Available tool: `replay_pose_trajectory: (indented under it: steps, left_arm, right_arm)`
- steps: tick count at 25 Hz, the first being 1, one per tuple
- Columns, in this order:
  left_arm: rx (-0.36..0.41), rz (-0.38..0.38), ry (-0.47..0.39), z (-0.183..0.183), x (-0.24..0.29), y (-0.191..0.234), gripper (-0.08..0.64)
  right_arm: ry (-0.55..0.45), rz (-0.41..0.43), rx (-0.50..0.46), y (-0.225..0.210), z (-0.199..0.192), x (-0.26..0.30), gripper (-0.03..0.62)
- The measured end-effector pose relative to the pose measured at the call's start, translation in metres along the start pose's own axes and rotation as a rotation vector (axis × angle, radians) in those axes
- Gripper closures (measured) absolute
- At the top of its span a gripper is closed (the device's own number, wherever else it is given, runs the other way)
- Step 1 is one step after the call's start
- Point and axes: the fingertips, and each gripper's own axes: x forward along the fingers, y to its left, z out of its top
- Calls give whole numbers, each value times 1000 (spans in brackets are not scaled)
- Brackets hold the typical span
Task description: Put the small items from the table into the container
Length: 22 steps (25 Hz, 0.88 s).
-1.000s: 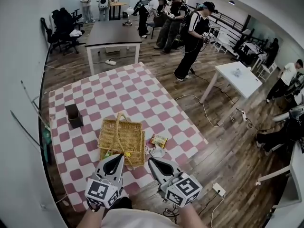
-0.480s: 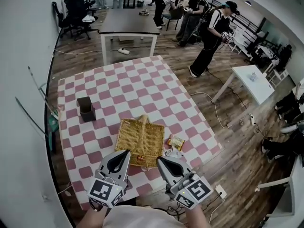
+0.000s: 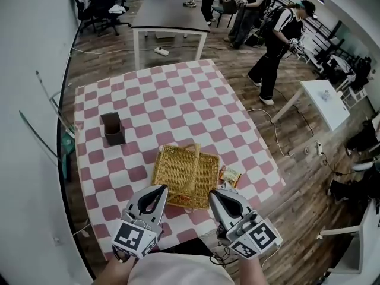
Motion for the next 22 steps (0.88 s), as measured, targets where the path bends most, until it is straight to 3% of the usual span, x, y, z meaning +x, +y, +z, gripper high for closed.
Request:
replay_pose_trajectory:
  steps: [6,12,22]
  left_arm:
    - [16,18,2,1,8,-5,560]
    - [23,82,-4,8,4,-14,560]
    - [38,-11,51,-12,12,-71,561]
  right_arm:
    - [8,32,-3,-12,-5,6,578]
    - [32,106,-32,-18,-7,3,578]
    - [39,119,-20,-38,-16,-28,580]
